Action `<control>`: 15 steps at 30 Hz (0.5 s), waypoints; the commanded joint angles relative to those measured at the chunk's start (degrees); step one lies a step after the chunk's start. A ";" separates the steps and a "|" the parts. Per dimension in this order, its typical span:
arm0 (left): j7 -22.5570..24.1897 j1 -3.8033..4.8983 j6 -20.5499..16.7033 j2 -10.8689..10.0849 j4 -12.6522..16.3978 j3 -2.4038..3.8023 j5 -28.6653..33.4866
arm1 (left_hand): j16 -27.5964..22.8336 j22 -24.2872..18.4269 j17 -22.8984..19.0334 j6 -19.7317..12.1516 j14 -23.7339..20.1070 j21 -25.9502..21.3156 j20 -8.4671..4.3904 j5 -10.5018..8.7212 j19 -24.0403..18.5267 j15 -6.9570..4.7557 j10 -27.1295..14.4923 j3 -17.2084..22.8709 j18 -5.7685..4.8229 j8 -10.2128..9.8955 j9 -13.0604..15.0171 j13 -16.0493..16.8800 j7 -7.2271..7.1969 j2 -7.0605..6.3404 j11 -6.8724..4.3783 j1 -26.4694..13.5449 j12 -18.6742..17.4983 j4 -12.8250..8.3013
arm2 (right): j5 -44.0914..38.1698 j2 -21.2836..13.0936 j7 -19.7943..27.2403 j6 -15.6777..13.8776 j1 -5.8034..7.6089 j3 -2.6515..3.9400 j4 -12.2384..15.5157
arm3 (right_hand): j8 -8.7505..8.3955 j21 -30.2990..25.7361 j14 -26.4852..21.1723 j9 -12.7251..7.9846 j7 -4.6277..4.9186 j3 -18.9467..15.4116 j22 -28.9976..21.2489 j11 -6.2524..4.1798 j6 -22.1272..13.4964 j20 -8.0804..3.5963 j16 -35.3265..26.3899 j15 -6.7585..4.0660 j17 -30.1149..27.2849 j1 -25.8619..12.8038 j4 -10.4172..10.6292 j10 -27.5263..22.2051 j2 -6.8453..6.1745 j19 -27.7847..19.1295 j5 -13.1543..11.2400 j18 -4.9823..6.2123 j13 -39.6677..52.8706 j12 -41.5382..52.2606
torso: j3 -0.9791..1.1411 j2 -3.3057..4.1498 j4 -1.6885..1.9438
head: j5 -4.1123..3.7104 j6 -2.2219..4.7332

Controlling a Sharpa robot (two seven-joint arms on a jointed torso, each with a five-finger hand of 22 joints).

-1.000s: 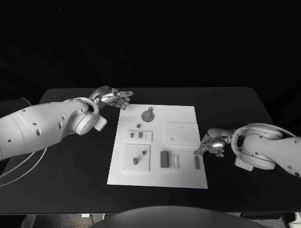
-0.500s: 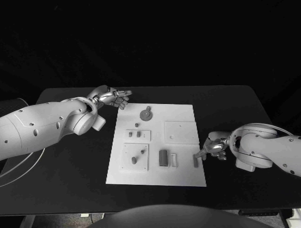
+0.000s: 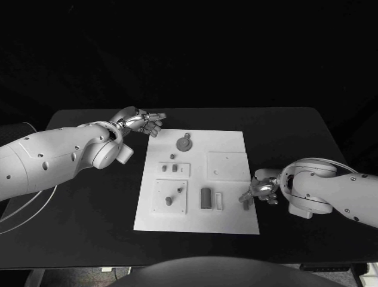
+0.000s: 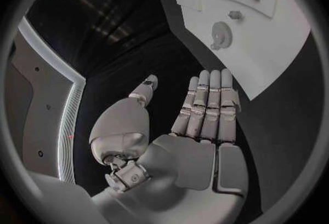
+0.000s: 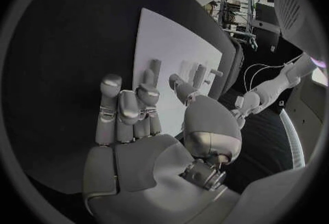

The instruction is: Assemble the parts on the task board

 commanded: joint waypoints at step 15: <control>0.45 0.05 0.60 0.04 0.14 0.04 -0.11 | -0.13 0.09 0.07 0.00 0.24 -0.02 -0.24 0.27 0.26 -0.24 0.17 -0.01 0.41 -0.03 0.09 0.09 -0.01 0.27 -0.28 -0.24 -0.05 -0.18 | -3.49 1.28 -0.72 0.53 -0.88 -0.12 -1.16 | -0.28 0.08 0.37 -0.14 -0.01 0.26 0.39 -0.52 0.62 -0.18 0.44 0.18 0.34 -0.41 0.30 0.16 -0.15 -0.33 0.06 0.81 0.10 -0.33 | 0.06 0.00 -0.05 | 0.36 -0.12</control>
